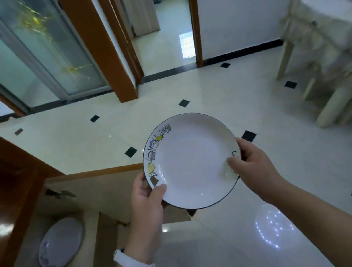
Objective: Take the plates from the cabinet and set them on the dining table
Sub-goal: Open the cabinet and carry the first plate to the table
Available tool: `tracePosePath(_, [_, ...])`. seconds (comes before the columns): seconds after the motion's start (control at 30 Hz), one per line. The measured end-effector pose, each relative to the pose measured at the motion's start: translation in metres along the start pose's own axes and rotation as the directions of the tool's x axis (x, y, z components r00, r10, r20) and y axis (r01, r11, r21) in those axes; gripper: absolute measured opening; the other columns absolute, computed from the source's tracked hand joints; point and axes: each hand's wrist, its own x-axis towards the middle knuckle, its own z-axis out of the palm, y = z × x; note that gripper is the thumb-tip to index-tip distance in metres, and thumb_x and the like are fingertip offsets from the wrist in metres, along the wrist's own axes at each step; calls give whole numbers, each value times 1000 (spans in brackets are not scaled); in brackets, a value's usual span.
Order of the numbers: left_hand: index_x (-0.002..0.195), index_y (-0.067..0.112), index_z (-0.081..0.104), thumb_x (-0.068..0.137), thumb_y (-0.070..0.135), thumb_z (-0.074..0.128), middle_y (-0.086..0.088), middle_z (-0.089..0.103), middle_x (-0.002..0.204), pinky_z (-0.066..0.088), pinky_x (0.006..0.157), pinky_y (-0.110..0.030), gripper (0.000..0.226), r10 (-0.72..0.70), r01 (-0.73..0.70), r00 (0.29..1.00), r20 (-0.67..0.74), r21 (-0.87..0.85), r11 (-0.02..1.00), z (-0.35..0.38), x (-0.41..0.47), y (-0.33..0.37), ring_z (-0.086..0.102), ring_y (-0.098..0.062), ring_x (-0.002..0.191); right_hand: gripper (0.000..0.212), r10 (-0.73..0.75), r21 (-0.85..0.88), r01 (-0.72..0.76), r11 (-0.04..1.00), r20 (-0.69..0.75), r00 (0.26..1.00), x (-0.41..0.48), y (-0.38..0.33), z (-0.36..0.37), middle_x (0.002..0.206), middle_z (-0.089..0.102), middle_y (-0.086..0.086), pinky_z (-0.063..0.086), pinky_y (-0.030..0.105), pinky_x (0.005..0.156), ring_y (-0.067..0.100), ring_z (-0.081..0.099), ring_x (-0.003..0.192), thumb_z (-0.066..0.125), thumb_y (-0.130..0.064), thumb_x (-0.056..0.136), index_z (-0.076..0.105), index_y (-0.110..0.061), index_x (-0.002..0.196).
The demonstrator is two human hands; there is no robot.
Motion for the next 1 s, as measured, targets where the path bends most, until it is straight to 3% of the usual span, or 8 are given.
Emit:
tracePosePath(0.17, [104, 38, 70, 88, -4, 53, -1, 76, 104, 57, 66, -24, 49, -10, 10, 994, 107, -4, 1000, 105, -15, -8, 73, -17, 90, 43, -16, 34, 19, 999, -101, 995, -10, -5, -108, 70, 66, -12, 47, 14, 52, 5, 57, 59, 51, -12, 71, 69, -45, 93])
tracePosePath(0.3, [113, 33, 69, 86, 0, 55, -4, 74, 110, 57, 70, -27, 45, -19, 17, 971, 239, 13, 1000, 193, -20, -17, 71, -22, 97, 46, -37, 38, 45, 998, -179, 983, -21, -3, -198, 73, 65, -4, 48, 17, 52, 8, 57, 61, 51, 1, 81, 69, -40, 93])
tracePosePath(0.43, [117, 31, 67, 80, 8, 57, -5, 73, 113, 57, 71, -29, 45, -30, 18, 920, 390, 34, 999, 277, -21, -21, 71, -25, 98, 53, -48, 37, 63, 997, -312, 949, -36, -2, -277, 80, 69, 3, 51, 18, 54, 7, 61, 64, 51, 2, 83, 68, -48, 91])
tracePosePath(0.63, [116, 31, 66, 77, 10, 58, -6, 73, 113, 57, 71, -30, 45, -56, 27, 831, 553, 60, 998, 378, -20, -26, 71, -25, 98, 57, -35, 72, 81, 994, -498, 866, -50, 2, -363, 88, 74, -8, 54, 18, 60, 8, 68, 75, 51, 3, 85, 68, -50, 94])
tracePosePath(0.83, [120, 32, 65, 79, 8, 56, -5, 72, 117, 57, 72, -32, 49, -121, 72, 747, 654, 102, 992, 459, 2, -38, 70, -27, 101, 49, 26, 108, 49, 993, -603, 798, -46, 7, -422, 84, 70, 1, 54, 22, 58, 11, 65, 71, 50, -13, 72, 67, -51, 98])
tracePosePath(0.9, [118, 34, 66, 78, 8, 56, -4, 72, 117, 57, 71, -32, 49, -138, 86, 721, 679, 110, 990, 489, 12, -46, 70, -25, 101, 44, 63, 117, 15, 993, -638, 768, -38, 9, -444, 80, 68, 2, 53, 26, 53, 15, 62, 67, 50, -15, 71, 67, -48, 94])
tracePosePath(1.0, [119, 31, 65, 80, 7, 54, -5, 71, 118, 57, 72, -33, 48, -160, 102, 668, 727, 123, 987, 534, 33, -58, 69, -26, 102, 42, 102, 112, -33, 993, -691, 715, -19, 13, -477, 86, 65, 9, 58, 47, 59, 25, 61, 72, 50, -16, 71, 66, -47, 95])
